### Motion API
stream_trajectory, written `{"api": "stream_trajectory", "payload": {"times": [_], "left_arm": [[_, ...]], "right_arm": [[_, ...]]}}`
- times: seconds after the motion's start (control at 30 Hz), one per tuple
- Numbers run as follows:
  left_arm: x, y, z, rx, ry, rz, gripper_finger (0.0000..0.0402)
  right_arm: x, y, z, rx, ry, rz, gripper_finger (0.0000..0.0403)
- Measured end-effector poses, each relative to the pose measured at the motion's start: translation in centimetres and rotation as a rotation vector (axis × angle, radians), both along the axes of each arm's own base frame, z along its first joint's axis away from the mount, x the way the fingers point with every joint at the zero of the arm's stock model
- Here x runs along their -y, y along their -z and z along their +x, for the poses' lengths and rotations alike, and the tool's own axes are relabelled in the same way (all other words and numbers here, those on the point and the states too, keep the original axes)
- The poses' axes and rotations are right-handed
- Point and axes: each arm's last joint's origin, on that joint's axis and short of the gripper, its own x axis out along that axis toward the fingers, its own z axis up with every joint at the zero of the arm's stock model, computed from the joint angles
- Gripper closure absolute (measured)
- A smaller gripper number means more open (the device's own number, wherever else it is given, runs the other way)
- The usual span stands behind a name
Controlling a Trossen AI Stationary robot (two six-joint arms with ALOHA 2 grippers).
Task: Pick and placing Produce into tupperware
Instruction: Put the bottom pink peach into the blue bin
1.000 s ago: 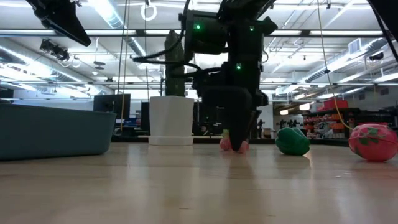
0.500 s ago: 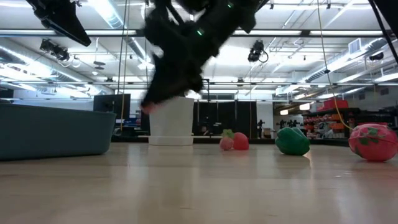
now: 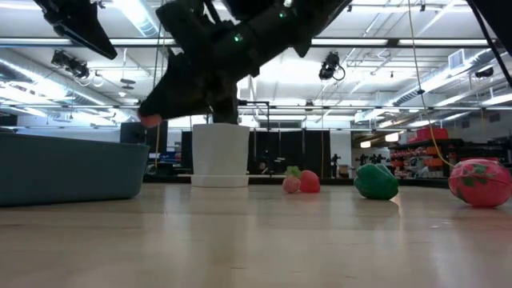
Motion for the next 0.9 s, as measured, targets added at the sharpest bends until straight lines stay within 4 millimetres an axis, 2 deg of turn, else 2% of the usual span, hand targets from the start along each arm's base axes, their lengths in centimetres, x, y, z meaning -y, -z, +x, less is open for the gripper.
{"api": "stream_trajectory", "payload": {"times": [0.17,0.43,0.6,0.67,0.9], "left_arm": [[0.0,0.0,0.0,0.002,-0.003,0.006,0.0294],[0.0,0.0,0.1,-0.001,-0.004,0.009,0.0294],[0.1,0.1,0.3,-0.013,-0.005,0.012,0.0294],[0.1,0.2,0.4,-0.02,-0.005,0.016,0.0294],[0.3,0.4,0.8,-0.041,-0.006,0.023,0.0294]], "right_arm": [[0.5,1.0,0.6,0.01,-0.014,0.022,0.0301],[0.2,0.7,3.7,0.045,-0.063,0.04,0.03],[-0.2,1.7,5.1,0.005,-0.092,0.001,0.03],[-0.5,2.2,5.0,-0.045,-0.117,-0.033,0.0297],[-1.3,2.0,5.3,-0.036,-0.161,-0.097,0.0258]]}}
